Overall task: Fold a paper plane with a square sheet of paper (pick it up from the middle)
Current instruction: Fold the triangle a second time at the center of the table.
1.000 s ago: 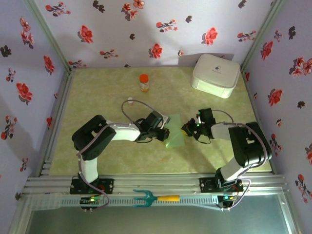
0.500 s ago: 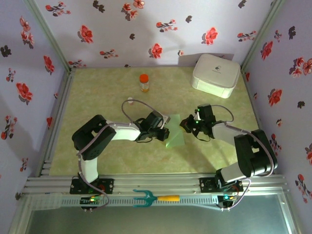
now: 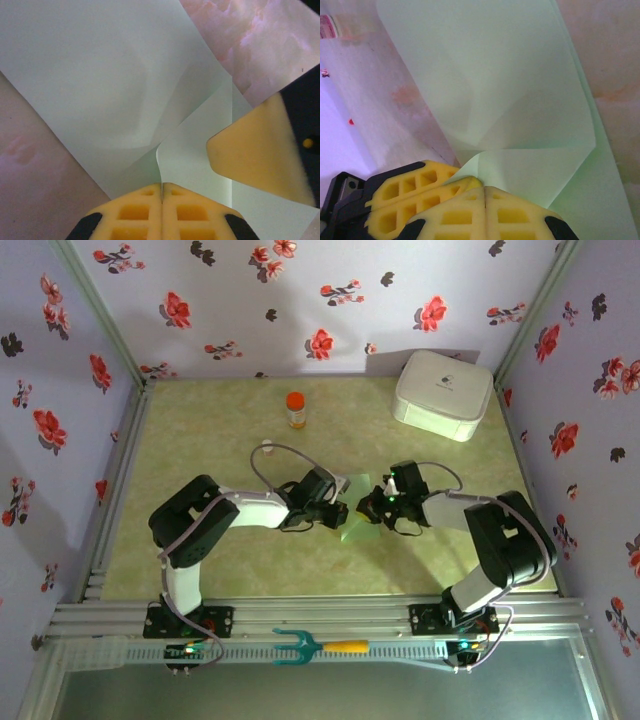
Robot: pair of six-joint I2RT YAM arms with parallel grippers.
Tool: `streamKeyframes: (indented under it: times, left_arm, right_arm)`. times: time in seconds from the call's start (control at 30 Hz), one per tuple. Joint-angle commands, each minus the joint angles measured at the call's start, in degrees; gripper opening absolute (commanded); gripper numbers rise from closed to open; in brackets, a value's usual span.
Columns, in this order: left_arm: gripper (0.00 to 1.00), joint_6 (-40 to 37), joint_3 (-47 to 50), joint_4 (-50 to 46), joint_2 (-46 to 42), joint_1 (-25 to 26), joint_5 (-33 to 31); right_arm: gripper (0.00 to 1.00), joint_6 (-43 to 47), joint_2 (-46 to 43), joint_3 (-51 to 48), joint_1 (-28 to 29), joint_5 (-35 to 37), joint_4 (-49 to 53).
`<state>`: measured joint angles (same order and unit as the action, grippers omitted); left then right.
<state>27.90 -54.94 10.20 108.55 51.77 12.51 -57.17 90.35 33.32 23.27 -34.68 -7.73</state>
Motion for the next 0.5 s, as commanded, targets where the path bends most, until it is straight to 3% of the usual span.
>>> streamKeyframes:
  times: [0.0, 0.2, 0.3, 0.47]
  left_arm:
    - [0.06, -0.39, -0.35, -3.57, 2.11, -0.09, 0.41]
    - [0.09, 0.11, -0.35, -3.51, 0.83, -0.17, 0.41]
    - [0.21, 1.40, -0.61, -4.22, -1.59, -0.59, 0.49]
    - [0.33, 4.81, 0.76, -7.23, -9.55, -2.72, -1.19]
  right_arm:
    - [0.00, 1.37, 2.52, -1.37, 0.39, -0.07, 0.20]
    - [0.00, 2.44, 3.50, -4.09, 0.03, 6.31, 3.30]
    - [0.00, 1.72, 4.05, -4.50, -0.06, 5.76, 1.41]
    - [0.00, 0.93, 3.07, -5.32, -0.06, 6.35, -0.43]
